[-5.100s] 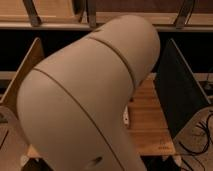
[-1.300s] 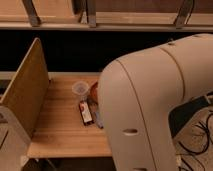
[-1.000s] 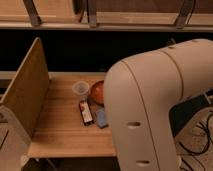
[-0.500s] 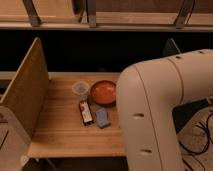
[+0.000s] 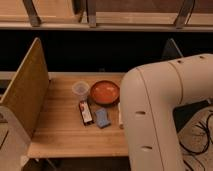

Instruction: Place the pepper on the white sponge

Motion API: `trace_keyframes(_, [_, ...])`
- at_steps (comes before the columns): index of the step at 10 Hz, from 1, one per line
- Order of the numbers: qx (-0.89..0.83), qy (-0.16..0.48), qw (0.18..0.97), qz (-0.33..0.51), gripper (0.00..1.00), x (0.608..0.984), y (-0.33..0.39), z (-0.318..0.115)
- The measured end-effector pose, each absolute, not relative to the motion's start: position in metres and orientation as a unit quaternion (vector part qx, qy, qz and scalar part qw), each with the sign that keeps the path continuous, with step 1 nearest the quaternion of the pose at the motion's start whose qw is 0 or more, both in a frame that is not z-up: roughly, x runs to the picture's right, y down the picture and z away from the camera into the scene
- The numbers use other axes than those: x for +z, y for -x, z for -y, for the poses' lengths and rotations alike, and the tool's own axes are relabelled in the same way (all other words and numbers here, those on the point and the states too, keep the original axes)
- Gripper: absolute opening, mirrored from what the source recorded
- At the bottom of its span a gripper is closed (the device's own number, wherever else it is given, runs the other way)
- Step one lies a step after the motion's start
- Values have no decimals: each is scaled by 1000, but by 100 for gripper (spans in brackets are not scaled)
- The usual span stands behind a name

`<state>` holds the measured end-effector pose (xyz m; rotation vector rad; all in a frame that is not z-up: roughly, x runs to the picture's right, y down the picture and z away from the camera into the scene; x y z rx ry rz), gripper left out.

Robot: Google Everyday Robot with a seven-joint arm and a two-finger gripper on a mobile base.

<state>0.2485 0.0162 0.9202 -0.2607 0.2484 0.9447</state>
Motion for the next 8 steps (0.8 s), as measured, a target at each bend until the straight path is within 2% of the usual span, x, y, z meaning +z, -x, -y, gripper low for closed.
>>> trace_keyframes(8, [431, 152, 885, -90, 80, 964, -222, -8])
